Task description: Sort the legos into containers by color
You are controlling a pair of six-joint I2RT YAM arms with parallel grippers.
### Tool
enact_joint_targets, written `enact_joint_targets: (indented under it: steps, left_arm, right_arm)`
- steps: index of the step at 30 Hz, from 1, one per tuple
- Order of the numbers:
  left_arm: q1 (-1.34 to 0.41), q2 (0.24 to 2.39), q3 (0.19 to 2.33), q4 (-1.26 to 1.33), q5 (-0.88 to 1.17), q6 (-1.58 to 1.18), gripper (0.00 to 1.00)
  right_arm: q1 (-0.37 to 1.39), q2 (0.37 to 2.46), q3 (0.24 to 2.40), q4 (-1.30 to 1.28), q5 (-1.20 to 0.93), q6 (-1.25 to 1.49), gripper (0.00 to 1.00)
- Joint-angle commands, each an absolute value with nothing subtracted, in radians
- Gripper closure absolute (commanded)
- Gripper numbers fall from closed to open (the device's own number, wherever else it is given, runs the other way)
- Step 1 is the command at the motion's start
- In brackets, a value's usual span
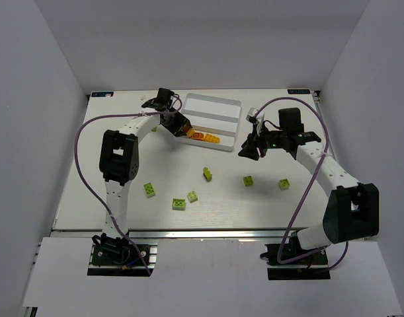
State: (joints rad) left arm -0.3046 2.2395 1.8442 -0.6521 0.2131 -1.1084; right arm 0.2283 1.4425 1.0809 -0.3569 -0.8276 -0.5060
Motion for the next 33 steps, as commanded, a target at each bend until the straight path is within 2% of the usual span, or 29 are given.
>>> enact_joint_targets:
  steps: [1,2,3,5,7,13,14,16,17,18,21,22,23,24,25,27,29,33]
  left_arm:
    - [-0.305,2.220,1.888,-0.652,0.199,-1.137,0.50]
    - [-0.305,2.220,1.894,-0.655,0.201,-1.138,0.44]
    - [-0.305,2.221,1.898,-0.655,0.204,-1.137,0.43]
    - [-0.305,2.218,1.910,-0.663,0.204,-1.134,0.29]
    - [-0.305,2.212,1.917,-0.663,0.213,-1.131,0.28]
    - [-0.305,2.158,1.925,-0.667,0.238,-1.108,0.29]
    - [-0.305,2.129,1.927,-0.669,0.239,-1.085,0.31]
    - [-0.295,2.085,1.919,-0.681,0.233,-1.046,0.41]
    - [-0.285,2.033,1.910,-0.684,0.232,-0.995,0.49]
    - [-0.285,2.001,1.898,-0.708,0.221,-0.971,0.64]
    - [-0.285,1.840,1.795,-0.736,0.151,-0.850,0.79]
    - [-0.285,1.791,1.702,-0.735,0.137,-0.826,0.80]
    - [-0.285,1.739,1.645,-0.723,0.130,-0.786,0.78]
    - [-0.285,1.635,1.582,-0.686,0.136,-0.766,0.71]
    - [-0.285,1.582,1.466,-0.674,0.138,-0.749,0.47]
    - [-0.285,1.425,1.350,-0.634,0.144,-0.742,0.28]
    - [-0.285,1.329,1.199,-0.620,0.137,-0.745,0.19]
    - [-0.285,1.116,1.013,-0.633,0.086,-0.781,0.16]
  right_arm:
    - [0.224,1.401,1.065,-0.331,-0.828,-0.514,0.51]
    - [0.225,1.396,1.060,-0.334,-0.827,-0.517,0.49]
    - [0.225,1.394,1.058,-0.336,-0.828,-0.522,0.47]
    - [0.224,1.391,1.057,-0.347,-0.831,-0.538,0.40]
    - [0.224,1.388,1.052,-0.353,-0.839,-0.549,0.33]
    - [0.229,1.404,1.066,-0.413,-0.881,-0.639,0.31]
    - [0.227,1.413,1.066,-0.422,-0.881,-0.656,0.32]
    - [0.229,1.430,1.069,-0.471,-0.856,-0.719,0.35]
    - [0.233,1.454,1.072,-0.492,-0.830,-0.748,0.37]
    - [0.230,1.466,1.074,-0.536,-0.804,-0.784,0.40]
    - [0.236,1.534,1.118,-0.633,-0.697,-0.758,0.59]
    - [0.238,1.548,1.146,-0.659,-0.674,-0.740,0.61]
    - [0.241,1.572,1.155,-0.676,-0.649,-0.717,0.61]
    - [0.247,1.581,1.158,-0.695,-0.614,-0.692,0.61]
    - [0.253,1.589,1.158,-0.730,-0.595,-0.652,0.60]
    - [0.279,1.595,1.129,-0.733,-0.519,-0.609,0.55]
    - [0.305,1.583,1.091,-0.707,-0.448,-0.545,0.53]
    - [0.333,1.583,1.066,-0.673,-0.408,-0.437,0.42]
